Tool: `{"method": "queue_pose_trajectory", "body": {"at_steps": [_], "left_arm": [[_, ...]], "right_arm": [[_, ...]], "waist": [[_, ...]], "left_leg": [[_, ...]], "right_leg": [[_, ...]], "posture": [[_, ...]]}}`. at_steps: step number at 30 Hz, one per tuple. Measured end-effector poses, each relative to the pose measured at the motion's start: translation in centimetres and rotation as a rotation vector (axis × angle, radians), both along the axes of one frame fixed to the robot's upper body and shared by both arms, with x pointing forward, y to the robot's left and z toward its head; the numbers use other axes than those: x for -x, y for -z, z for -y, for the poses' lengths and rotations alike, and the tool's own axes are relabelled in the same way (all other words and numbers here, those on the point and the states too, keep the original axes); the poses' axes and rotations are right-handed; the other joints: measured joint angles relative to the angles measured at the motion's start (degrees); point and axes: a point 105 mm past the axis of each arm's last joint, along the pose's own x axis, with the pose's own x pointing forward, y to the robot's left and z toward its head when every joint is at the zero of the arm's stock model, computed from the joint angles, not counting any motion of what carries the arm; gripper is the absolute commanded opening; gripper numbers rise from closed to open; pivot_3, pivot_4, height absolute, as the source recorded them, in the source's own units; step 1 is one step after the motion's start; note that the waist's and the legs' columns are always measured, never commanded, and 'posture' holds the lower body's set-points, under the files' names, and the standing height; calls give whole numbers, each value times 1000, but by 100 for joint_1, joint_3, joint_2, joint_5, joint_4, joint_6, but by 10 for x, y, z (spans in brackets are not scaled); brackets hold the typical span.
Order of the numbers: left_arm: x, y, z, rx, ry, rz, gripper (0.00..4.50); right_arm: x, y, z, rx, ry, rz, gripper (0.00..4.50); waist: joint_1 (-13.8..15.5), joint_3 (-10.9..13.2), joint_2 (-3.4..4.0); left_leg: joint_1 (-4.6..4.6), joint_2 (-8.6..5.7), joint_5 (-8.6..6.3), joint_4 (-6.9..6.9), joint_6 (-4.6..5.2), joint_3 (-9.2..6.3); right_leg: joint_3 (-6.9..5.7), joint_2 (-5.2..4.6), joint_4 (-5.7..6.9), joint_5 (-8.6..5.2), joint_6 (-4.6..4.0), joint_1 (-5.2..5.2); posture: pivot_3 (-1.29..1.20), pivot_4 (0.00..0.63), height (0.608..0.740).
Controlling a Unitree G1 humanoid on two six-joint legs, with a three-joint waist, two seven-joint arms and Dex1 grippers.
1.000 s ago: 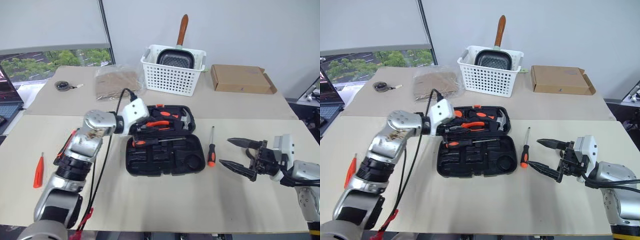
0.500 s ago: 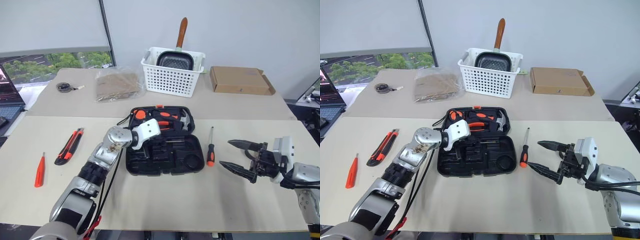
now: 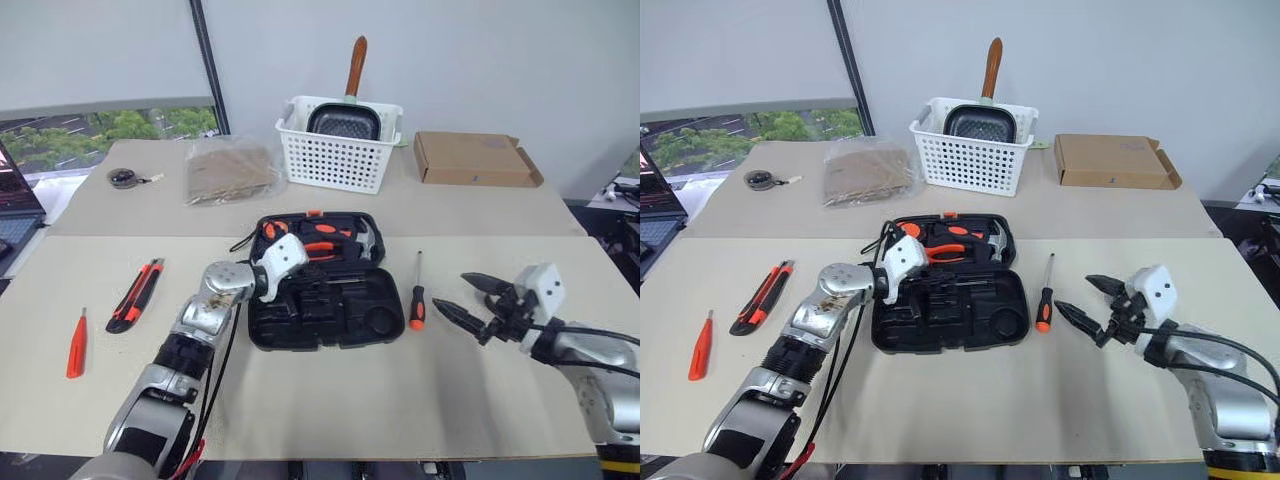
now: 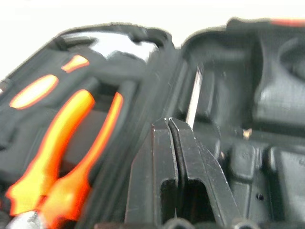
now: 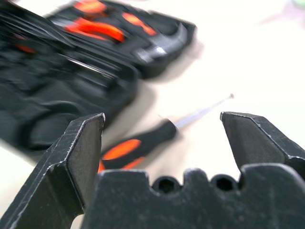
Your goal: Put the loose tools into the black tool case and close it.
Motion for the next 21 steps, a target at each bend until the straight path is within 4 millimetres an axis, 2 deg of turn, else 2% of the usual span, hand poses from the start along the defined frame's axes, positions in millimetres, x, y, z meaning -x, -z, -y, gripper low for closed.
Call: {"method": "queue_pose_trajectory", "body": {"at_steps": [1, 3, 6, 11, 13, 14, 15, 19, 21], "left_arm": [[4, -10, -1, 20, 28, 13, 99], [20, -29, -5, 41, 121, 33, 99], [48, -35, -15, 10, 246, -25, 99], [70, -48, -25, -17, 331, -92, 99], [75, -54, -27, -23, 344, -100, 632], [76, -55, -27, -32, 346, -103, 665], [78, -56, -29, -54, 346, -104, 1310], [88, -60, -33, -135, 365, -93, 2543], [92, -62, -34, -176, 376, -78, 3260]], "right_arm": [[-3, 2, -3, -9, 19, -19, 4500], [-11, 4, -7, -10, 69, -57, 4500], [-23, 4, -10, -2, 136, -114, 4500], [-21, 19, -26, 40, 150, -236, 4500], [-18, 25, -29, 70, 154, -278, 4500], [-17, 26, -29, 83, 162, -288, 4500], [-15, 27, -29, 103, 167, -299, 4500], [-11, 29, -29, 169, 173, -322, 4500], [-11, 30, -27, 192, 185, -325, 3984]], "waist": [[-9, 0, 0], [-16, 0, 1], [-27, -1, 2], [-5, 2, -2], [-9, 2, -2], [-11, 2, -2], [-18, 2, -1], [-19, 2, -2], [-12, 2, -2]], "left_leg": [[2, -1, 18, 0, -31, 0], [6, -2, 17, -2, -30, 4], [5, -7, 7, -3, -17, 7], [1, -9, -14, -2, 20, -2], [1, -9, -14, -2, 20, -2], [0, -9, -13, -2, 20, -2], [3, -9, -13, -3, 19, -2], [3, -6, -10, -4, 13, -3], [4, -6, -10, -6, 12, -5]], "right_leg": [[-1, -1, 9, 19, -35, 0], [-2, -2, 8, 16, -42, 2], [-1, -1, 5, -17, 5, 3], [-4, 0, -1, -18, 7, 6], [-4, 2, -7, -18, 8, 9], [-3, 2, -6, -18, 7, 8], [-3, 7, -6, -18, 8, 8], [-2, 23, -10, -18, 7, 8], [-2, 24, -14, -18, 6, 10]], "posture": [[0, 150, 700], [0, 150, 700], [0, 150, 700], [0, 150, 700], [0, 150, 700], [0, 150, 700], [0, 150, 700], [0, 150, 700], [0, 150, 700]]}}
